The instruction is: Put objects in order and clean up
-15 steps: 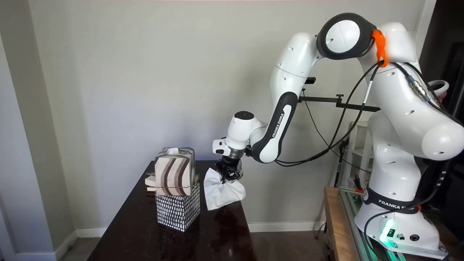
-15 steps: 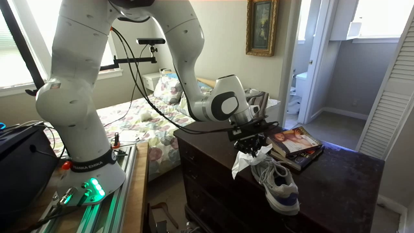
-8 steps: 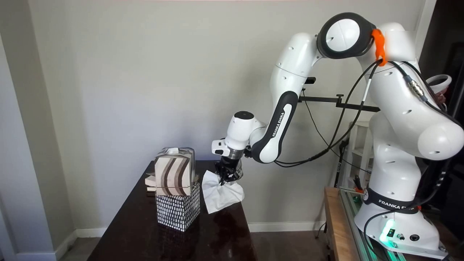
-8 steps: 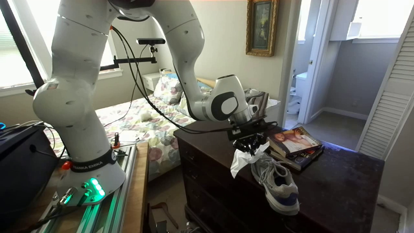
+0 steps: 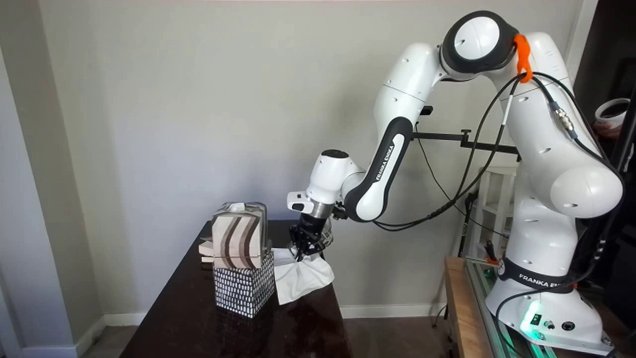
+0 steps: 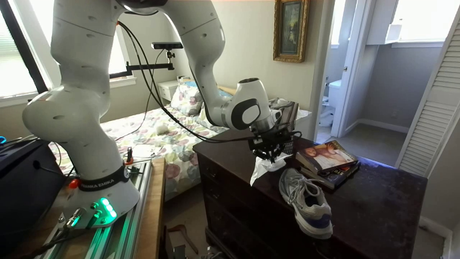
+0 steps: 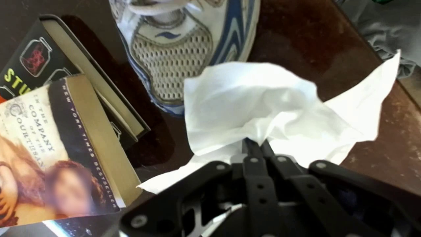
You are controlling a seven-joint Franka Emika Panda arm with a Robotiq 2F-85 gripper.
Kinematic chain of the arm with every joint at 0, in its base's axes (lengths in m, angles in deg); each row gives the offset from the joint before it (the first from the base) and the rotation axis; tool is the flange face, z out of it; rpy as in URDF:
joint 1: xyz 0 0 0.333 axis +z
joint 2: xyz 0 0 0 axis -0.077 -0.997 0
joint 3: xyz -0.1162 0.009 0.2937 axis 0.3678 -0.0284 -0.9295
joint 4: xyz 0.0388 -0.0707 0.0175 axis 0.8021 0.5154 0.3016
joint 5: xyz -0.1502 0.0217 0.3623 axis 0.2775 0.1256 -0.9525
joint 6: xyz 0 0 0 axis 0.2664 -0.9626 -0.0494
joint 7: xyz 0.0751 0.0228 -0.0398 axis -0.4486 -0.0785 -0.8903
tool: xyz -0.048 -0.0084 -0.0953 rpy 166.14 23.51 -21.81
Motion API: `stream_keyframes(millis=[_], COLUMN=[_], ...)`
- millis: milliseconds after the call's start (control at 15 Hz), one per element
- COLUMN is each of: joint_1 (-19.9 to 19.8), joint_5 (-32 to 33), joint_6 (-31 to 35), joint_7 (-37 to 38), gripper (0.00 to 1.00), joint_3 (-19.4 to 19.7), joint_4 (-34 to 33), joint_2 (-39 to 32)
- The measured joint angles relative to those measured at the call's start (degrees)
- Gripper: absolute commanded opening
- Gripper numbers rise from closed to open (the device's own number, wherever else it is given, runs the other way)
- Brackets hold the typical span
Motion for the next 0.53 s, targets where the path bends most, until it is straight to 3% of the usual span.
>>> stream_keyframes(millis=[67,333,533], joint_1=[-1.7,-8.0,-8.5], joint_5=[-0.8,-6.5,-11.4], joint_6=[-0.9,-5.3,-7.4], joint_7=[-0.6,-3.0,-3.0], gripper=[0.27,0.54,0.74], joint_3=[-2.5,-11.7,-12.2], joint_4=[0.3,0.4,0.4], joint_2=[0.1,0.2,1.0])
